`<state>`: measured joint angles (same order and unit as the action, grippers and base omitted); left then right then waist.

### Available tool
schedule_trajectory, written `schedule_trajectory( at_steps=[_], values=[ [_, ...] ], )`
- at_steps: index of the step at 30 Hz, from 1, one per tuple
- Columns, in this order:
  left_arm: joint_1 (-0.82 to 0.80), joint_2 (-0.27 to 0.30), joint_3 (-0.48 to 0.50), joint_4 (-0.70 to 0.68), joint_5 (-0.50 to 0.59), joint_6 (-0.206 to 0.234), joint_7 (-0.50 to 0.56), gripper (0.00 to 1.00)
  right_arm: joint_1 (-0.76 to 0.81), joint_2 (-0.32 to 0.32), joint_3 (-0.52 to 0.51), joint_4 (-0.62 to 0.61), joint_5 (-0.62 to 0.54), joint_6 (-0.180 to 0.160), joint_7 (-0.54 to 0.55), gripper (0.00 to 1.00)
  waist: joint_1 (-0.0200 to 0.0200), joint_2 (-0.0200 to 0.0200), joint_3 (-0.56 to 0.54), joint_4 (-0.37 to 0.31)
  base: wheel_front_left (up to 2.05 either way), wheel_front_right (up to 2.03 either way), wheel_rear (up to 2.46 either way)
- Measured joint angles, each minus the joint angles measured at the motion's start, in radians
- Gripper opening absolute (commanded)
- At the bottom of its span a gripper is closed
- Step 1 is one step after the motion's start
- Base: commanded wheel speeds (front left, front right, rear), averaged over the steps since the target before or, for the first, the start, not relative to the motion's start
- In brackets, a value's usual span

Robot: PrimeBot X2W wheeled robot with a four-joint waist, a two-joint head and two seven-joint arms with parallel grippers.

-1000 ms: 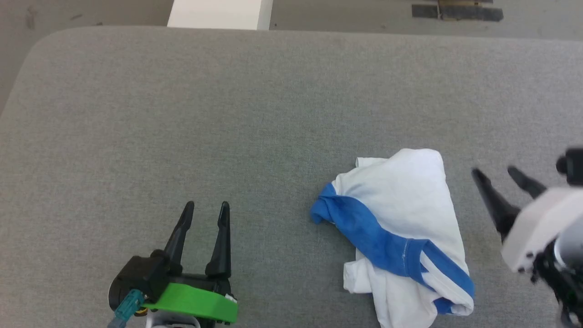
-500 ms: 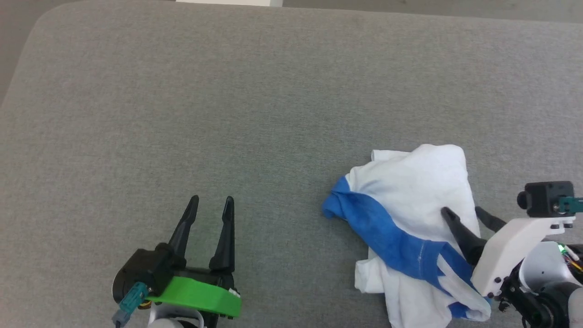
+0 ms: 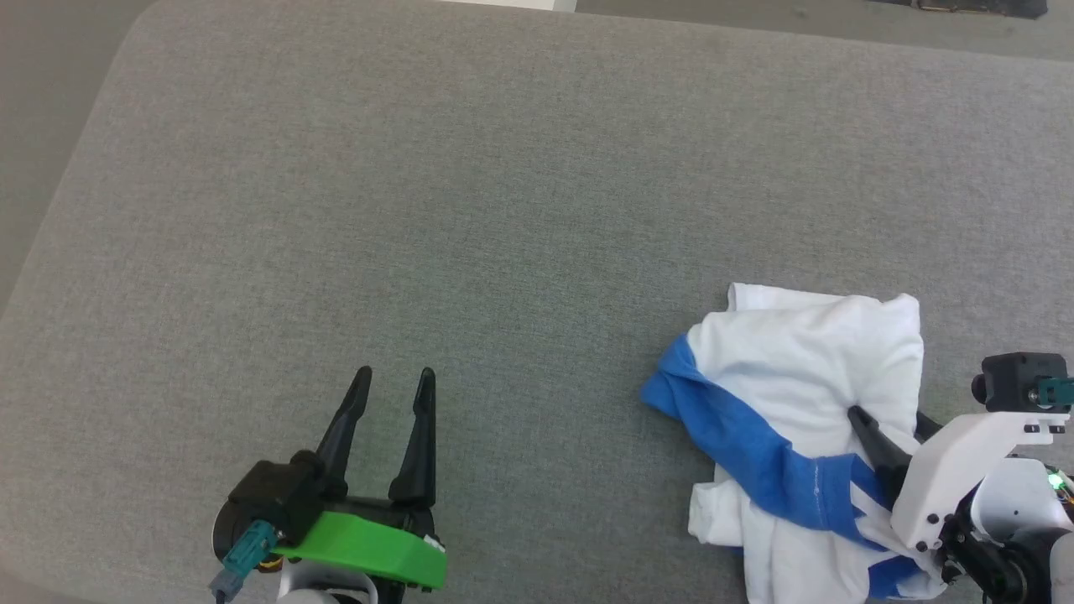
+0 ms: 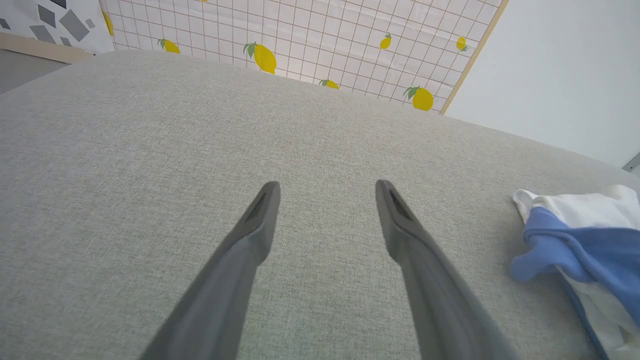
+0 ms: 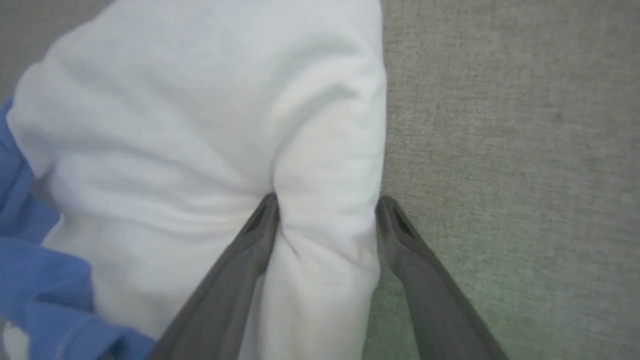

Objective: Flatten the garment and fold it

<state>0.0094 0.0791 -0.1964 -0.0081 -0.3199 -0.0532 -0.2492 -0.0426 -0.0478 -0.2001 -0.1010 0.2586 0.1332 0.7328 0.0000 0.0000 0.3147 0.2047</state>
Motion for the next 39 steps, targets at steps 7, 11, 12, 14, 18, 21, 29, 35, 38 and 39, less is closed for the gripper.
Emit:
schedule_trajectory(
  at_steps=[7, 11, 12, 14, 18, 21, 29, 35, 38, 39],
  values=[
    [0.0, 0.003, 0.0, 0.001, -0.006, 0.0, 0.0, 1.0, -0.036, 0.002, -0.022, 0.065, -0.004, 0.003, -0.018, 0.0, 0.0, 0.0, 0.002, 0.001, 0.0, 0.0, 0.0],
    [-0.001, 0.007, -0.001, 0.001, -0.006, 0.0, -0.002, 1.0, -0.071, 0.0, -0.019, 0.109, -0.005, 0.003, -0.044, 0.0, 0.0, 0.0, 0.007, -0.004, 0.0, 0.0, 0.0],
    [-0.002, 0.009, 0.0, 0.002, -0.006, 0.0, -0.003, 1.0, -0.077, -0.001, -0.013, 0.116, -0.006, 0.003, -0.057, 0.0, 0.0, 0.0, 0.006, -0.006, 0.0, 0.0, 0.0],
    [-0.002, 0.012, 0.002, 0.003, -0.006, 0.0, -0.003, 1.0, -0.087, -0.002, -0.002, 0.13, -0.006, 0.003, -0.074, 0.0, 0.0, 0.0, 0.002, -0.011, 0.0, 0.0, 0.0],
    [-0.001, 0.016, 0.003, 0.007, -0.006, 0.0, -0.003, 1.0, -0.112, -0.005, 0.033, 0.138, -0.006, -0.001, -0.075, 0.0, 0.0, 0.0, -0.016, -0.029, 0.0, 0.0, 0.0],
    [0.0, 0.018, 0.002, 0.007, -0.007, 0.001, -0.003, 1.0, -0.13, -0.012, 0.058, 0.121, -0.004, -0.001, -0.03, 0.0, 0.0, 0.0, -0.031, -0.053, 0.0, 0.0, 0.0],
    [0.0, 0.042, -0.003, -0.033, -0.005, 0.007, 0.012, 1.0, -0.17, -0.206, 0.134, 0.056, 0.053, -0.001, 0.109, 0.0, 0.0, 0.0001, -0.06, -0.152, 0.0, 0.0, 0.0],
    [-0.012, 0.061, -0.007, -0.083, 0.004, 0.012, 0.038, 1.0, -0.212, -0.356, 0.173, 0.058, 0.078, -0.001, 0.115, 0.0, 0.0, 0.0, -0.055, -0.24, 0.0, 0.0, 0.0],
    [-0.034, 0.073, -0.009, -0.108, 0.014, 0.013, 0.052, 1.0, -0.247, -0.409, 0.193, 0.077, 0.077, -0.001, 0.083, 0.0, 0.0, 0.0001, -0.04, -0.28, 0.0, 0.0, 0.0],
    [-0.043, 0.079, -0.008, -0.116, 0.022, 0.013, 0.056, 1.0, -0.259, -0.425, 0.198, 0.086, 0.076, -0.001, 0.07, 0.0, 0.0, 0.0, -0.032, -0.292, 0.0, 0.0, 0.0]
  ],
)
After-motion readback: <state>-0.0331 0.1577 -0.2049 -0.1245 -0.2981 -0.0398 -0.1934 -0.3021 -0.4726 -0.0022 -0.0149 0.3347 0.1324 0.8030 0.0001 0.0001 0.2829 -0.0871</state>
